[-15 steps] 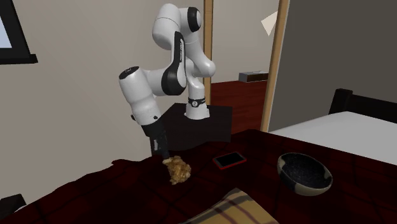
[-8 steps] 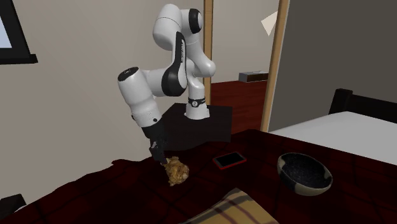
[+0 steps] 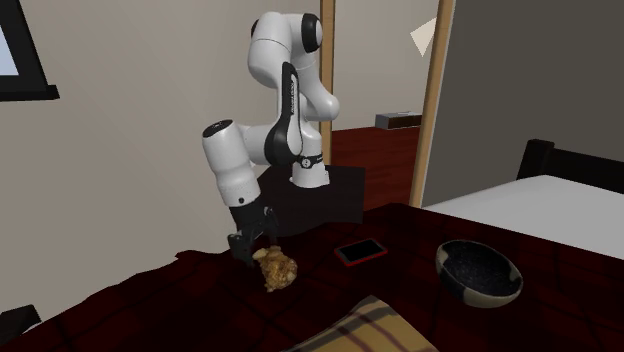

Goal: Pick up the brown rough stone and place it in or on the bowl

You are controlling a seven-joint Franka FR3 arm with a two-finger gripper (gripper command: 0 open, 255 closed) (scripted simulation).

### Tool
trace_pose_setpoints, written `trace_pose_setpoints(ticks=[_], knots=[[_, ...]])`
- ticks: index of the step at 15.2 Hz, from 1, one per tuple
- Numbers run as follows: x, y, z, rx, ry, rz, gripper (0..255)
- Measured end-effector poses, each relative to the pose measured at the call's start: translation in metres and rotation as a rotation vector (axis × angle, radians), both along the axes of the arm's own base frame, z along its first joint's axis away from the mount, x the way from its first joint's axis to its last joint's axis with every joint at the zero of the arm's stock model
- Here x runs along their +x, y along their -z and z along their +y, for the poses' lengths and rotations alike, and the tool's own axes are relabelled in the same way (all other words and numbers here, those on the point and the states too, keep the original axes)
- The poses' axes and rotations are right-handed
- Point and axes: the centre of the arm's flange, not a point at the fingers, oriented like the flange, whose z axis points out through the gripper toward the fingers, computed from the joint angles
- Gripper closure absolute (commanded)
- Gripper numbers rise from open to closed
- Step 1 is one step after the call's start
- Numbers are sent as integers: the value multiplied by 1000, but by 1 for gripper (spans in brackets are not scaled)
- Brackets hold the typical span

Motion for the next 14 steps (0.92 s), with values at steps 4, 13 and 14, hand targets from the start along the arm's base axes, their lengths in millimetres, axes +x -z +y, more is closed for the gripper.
trace_pose_setpoints(ticks=[4, 13, 14], knots=[[-2, 15, 3, -1, 9, 0, 0], [-1, 17, 4, -1, 10, 0, 255], [-1, 17, 4, -1, 10, 0, 255]])
